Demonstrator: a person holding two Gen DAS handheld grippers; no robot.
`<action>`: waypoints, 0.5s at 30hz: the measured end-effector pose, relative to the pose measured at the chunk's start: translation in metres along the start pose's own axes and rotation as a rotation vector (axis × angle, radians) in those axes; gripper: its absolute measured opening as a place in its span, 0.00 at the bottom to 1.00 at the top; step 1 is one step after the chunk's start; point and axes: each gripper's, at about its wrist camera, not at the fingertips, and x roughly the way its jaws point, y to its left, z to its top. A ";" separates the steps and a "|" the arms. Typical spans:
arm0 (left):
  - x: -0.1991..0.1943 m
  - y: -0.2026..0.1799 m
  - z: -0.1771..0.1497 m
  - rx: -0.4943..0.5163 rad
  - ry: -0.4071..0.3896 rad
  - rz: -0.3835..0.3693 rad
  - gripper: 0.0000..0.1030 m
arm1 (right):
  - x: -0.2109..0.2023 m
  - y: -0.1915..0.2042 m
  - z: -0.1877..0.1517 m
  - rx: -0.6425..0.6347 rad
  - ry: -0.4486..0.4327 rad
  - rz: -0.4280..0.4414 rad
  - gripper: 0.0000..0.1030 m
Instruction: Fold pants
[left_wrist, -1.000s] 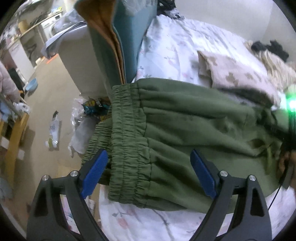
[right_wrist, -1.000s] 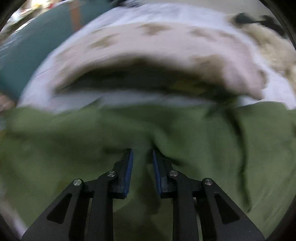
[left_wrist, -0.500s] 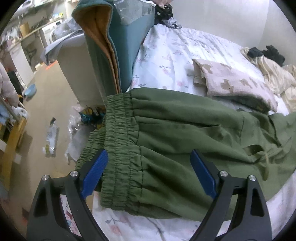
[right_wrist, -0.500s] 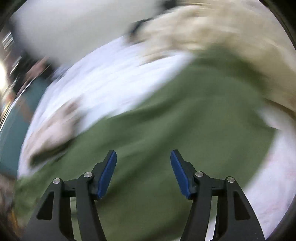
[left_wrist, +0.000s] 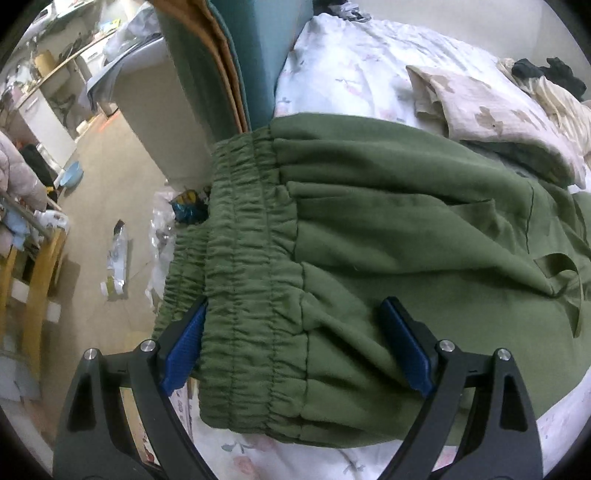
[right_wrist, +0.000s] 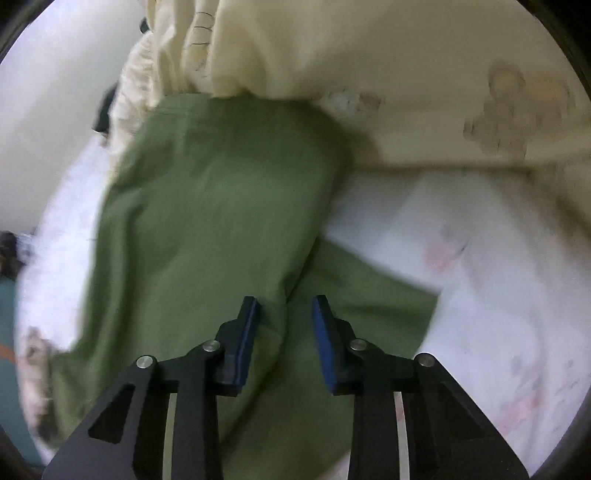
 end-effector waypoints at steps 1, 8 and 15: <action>0.000 0.001 0.000 0.002 -0.004 -0.001 0.86 | 0.003 -0.002 0.008 0.021 0.002 0.006 0.35; 0.007 0.003 0.002 -0.008 0.018 0.007 0.86 | -0.034 0.020 0.008 -0.014 -0.122 0.027 0.00; 0.004 0.001 0.002 0.029 0.015 0.035 0.86 | -0.077 -0.017 -0.006 0.096 -0.111 0.006 0.00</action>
